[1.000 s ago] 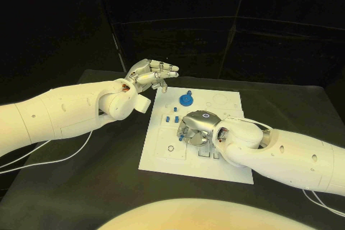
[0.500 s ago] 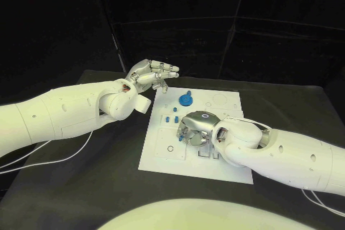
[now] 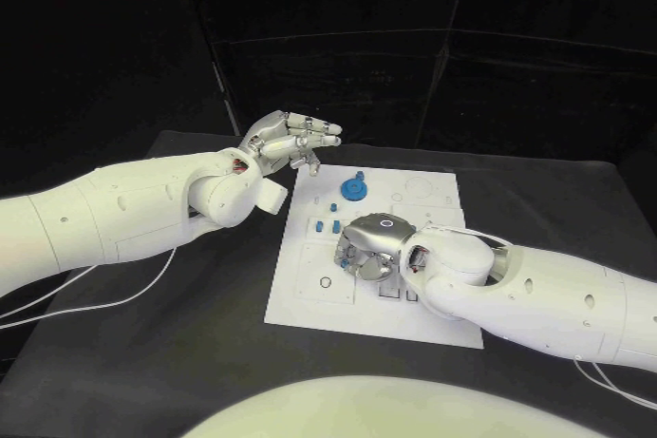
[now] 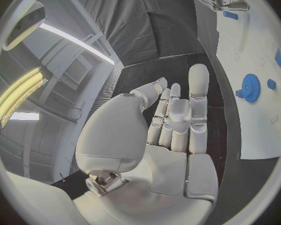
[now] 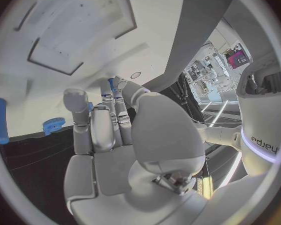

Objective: Assemble the parts on the task board

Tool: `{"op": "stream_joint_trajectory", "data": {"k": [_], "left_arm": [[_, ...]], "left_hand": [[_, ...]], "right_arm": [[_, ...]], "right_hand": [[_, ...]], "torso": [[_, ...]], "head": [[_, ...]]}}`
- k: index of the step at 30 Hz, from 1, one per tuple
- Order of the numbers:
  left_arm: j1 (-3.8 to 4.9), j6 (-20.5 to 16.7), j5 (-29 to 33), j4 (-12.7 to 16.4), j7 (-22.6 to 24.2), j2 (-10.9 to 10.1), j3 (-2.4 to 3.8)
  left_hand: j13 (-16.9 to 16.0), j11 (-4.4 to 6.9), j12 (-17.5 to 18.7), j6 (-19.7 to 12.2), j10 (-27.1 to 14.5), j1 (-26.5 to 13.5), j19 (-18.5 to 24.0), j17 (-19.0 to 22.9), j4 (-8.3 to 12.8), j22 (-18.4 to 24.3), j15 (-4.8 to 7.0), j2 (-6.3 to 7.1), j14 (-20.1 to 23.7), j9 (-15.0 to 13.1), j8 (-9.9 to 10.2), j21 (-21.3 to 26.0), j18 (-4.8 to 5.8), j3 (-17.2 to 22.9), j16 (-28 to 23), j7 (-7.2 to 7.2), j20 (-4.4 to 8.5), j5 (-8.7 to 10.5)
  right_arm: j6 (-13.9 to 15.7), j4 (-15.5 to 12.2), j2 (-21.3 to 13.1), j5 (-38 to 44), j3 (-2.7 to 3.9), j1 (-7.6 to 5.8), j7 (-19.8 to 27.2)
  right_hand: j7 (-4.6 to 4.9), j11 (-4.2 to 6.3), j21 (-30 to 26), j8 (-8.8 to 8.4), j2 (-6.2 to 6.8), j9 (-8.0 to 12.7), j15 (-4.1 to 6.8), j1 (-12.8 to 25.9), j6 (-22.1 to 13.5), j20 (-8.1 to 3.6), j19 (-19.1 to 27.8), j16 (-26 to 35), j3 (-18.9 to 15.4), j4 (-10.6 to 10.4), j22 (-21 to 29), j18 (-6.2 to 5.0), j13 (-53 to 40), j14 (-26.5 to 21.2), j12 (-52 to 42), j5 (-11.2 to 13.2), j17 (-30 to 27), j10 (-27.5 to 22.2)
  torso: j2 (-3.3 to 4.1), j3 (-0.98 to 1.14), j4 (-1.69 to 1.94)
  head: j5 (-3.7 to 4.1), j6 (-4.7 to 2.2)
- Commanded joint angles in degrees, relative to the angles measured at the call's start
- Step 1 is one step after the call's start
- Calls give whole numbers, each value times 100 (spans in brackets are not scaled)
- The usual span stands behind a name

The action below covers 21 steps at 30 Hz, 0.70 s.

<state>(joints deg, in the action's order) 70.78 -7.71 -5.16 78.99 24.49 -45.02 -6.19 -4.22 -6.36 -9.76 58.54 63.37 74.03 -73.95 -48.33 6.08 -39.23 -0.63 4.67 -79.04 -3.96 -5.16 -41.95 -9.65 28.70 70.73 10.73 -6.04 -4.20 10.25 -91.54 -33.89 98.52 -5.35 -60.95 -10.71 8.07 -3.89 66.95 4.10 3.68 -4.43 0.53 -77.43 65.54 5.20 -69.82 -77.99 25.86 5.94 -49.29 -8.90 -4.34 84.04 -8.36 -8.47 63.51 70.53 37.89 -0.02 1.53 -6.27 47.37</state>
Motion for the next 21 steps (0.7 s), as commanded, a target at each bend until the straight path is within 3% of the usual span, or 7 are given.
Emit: {"op": "stream_joint_trajectory", "data": {"k": [1, 4, 6, 8, 11, 21], "left_arm": [[11, 67, 22, 14, 12, 1, 5], [11, 68, 22, 15, 12, 1, 5], [11, 72, 22, 18, 12, 0, 5], [11, 76, 22, 20, 11, 1, 5], [11, 83, 22, 20, 9, 2, 5], [11, 102, 22, 13, -4, -15, 5]], "left_hand": [[8, -5, -33, -42, -53, -64, -9, 3, 2, 8, -40, -11, 19, -5, -4, 33, -38, -39, 11, 6, -43, -2], [8, -5, -33, -42, -53, -64, -9, 3, 2, 8, -40, -11, 19, -5, -4, 33, -38, -39, 11, 6, -43, -2], [8, -5, -34, -45, -55, -63, -9, 5, 2, 7, -40, -11, 20, -5, -4, 33, -38, -41, 11, 6, -43, -2], [8, -6, -37, -51, -62, -63, -10, 9, 1, 5, -41, -10, 22, -5, -3, 31, -38, -44, 10, 7, -44, -3], [8, -6, -37, -51, -62, -63, -10, 9, 1, 5, -41, -10, 22, -5, -3, 31, -38, -44, 10, 7, -44, -3], [8, -5, -42, -51, -62, -62, -10, 9, -1, 5, -41, -14, 23, -6, -5, 32, -38, -44, 10, 6, -45, -4]], "right_arm": [[-265, 43, 3, 98, -65, 49, -133], [-210, 47, 5, 112, -69, 49, -133], [-129, 52, 3, 117, -70, 49, -119], [3, 56, -1, 121, -71, 49, -94], [170, 51, -12, 123, -72, 49, -66], [767, -157, -229, 97, -74, 51, 60]], "right_hand": [[6, 2, -26, -11, 10, 2, 27, 59, -3, 2, 53, -23, -17, -35, 14, 87, 2, 166, 16, 39, -11, 10], [22, -15, -51, -37, 35, 15, 15, 83, -51, 9, 82, -16, -26, -54, 53, 81, 12, 159, 51, 49, -26, -37], [87, -66, -121, -72, 78, 54, -32, 124, -228, 32, 153, -26, -22, -85, 161, 67, 49, 153, 147, 58, 5, -200], [223, -212, -339, -73, 184, 90, -144, 180, -623, 114, 361, 77, -4, -126, 491, 18, 82, 89, 342, 90, -176, -583], [333, -335, -565, -66, 286, 84, -234, 195, -899, 206, 559, 234, -27, -151, 821, -40, 77, 3, 432, 137, -451, -908], [327, -358, -686, -35, 382, 62, -262, 174, -952, 262, 643, 347, -114, -177, 988, -84, 60, -44, 368, 144, -645, -1104]], "torso": [[-5, 1, 2], [-6, 1, 2], [-7, -1, 4], [-9, -1, 2], [-10, 3, 0], [-2, 2, -2]], "head": [[7, -7], [3, -5], [3, -4], [4, -7], [1, -15], [30, -53]]}}
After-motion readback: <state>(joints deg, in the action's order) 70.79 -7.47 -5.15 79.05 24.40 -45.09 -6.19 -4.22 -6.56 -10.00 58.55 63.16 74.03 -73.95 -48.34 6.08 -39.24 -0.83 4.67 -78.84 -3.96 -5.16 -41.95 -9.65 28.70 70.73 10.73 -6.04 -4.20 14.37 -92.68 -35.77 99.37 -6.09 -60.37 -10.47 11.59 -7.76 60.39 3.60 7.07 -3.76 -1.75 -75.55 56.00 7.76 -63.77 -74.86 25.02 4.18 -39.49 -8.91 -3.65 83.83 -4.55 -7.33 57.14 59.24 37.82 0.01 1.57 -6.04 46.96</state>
